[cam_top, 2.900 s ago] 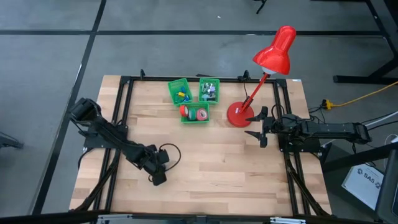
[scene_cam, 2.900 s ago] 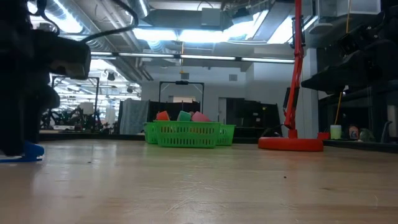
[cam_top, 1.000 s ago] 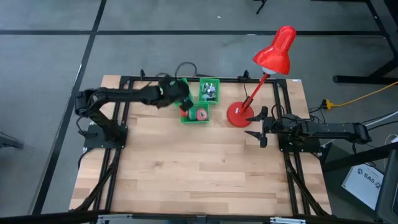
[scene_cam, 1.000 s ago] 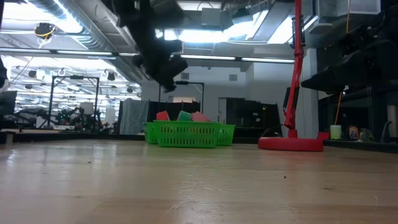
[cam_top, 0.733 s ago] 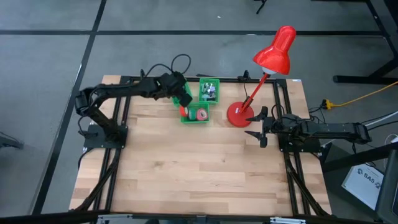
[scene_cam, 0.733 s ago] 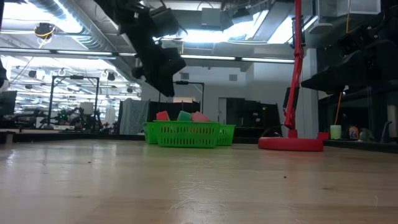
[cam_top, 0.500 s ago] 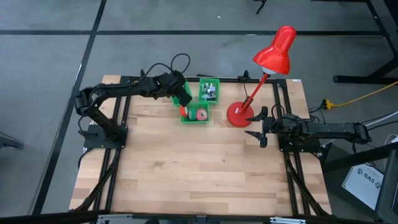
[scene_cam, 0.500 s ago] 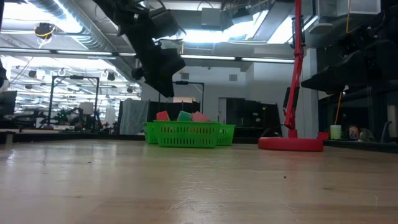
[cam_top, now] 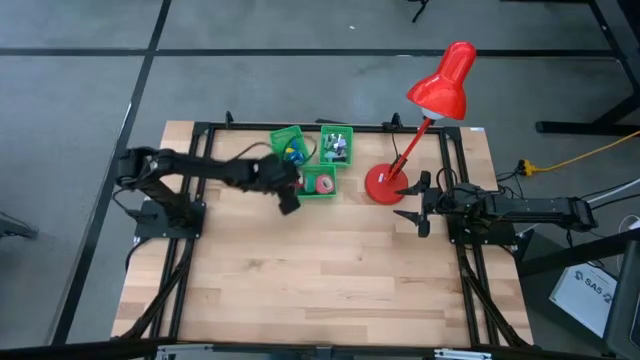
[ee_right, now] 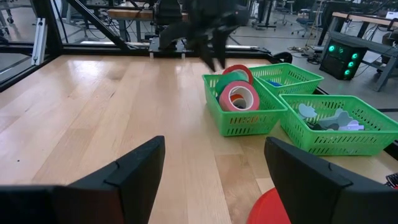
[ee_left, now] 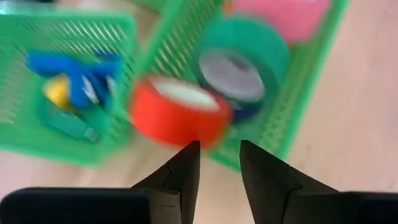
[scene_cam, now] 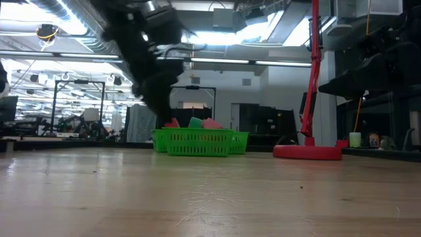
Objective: Pick and place Stapler, Stapler remover, tape
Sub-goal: Return to Home Position
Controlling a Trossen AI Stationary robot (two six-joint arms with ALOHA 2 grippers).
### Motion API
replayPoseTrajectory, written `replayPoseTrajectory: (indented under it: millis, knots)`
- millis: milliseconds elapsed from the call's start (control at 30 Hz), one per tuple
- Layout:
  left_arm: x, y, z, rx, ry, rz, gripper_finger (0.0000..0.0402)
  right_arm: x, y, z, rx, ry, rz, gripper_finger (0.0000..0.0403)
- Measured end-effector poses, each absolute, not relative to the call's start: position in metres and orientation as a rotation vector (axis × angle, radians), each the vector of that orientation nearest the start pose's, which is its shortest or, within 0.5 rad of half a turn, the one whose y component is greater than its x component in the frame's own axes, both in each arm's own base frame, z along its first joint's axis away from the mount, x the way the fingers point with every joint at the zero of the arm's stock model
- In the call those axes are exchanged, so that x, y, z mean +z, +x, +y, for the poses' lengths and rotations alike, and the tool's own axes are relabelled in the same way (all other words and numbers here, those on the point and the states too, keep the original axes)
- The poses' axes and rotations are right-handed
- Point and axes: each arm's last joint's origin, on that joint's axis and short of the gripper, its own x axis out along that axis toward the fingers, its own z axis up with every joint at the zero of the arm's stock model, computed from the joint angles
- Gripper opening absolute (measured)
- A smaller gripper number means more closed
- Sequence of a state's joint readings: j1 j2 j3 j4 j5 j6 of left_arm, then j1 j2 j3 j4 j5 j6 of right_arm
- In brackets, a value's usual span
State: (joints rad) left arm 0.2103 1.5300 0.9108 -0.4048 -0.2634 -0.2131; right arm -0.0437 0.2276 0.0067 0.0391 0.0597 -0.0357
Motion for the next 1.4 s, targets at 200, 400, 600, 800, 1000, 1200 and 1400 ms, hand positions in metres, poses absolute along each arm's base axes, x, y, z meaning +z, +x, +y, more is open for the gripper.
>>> replayPoseTrajectory:
  millis: [200,400,600,800,1000,1200,1400]
  knots:
    - [0.153,0.247,0.028,0.431,-0.231,0.823,0.0109,0.151,0.11,-0.007,-0.1,-0.037,0.184,0.0282]
    - [0.15,0.203,0.003,0.302,-0.241,0.578,0.0108,0.151,0.11,-0.007,-0.1,-0.037,0.184,0.0282]
    - [0.16,0.17,-0.002,0.252,-0.257,0.395,0.0111,0.151,0.11,-0.007,-0.1,-0.037,0.184,0.0282]
    - [0.162,0.148,-0.008,0.178,-0.23,0.263,0.0108,0.151,0.11,-0.007,-0.1,-0.037,0.184,0.0282]
    - [0.151,0.131,-0.01,0.13,-0.217,0.142,0.0111,0.151,0.11,-0.007,-0.1,-0.037,0.184,0.0282]
    - [0.16,0.124,-0.009,0.115,-0.183,0.069,0.0107,0.15,0.11,-0.007,-0.1,-0.037,0.184,0.0282]
    - [0.172,0.113,-0.009,0.054,-0.127,-0.041,0.0111,0.15,0.11,-0.007,-0.1,-0.037,0.184,0.0282]
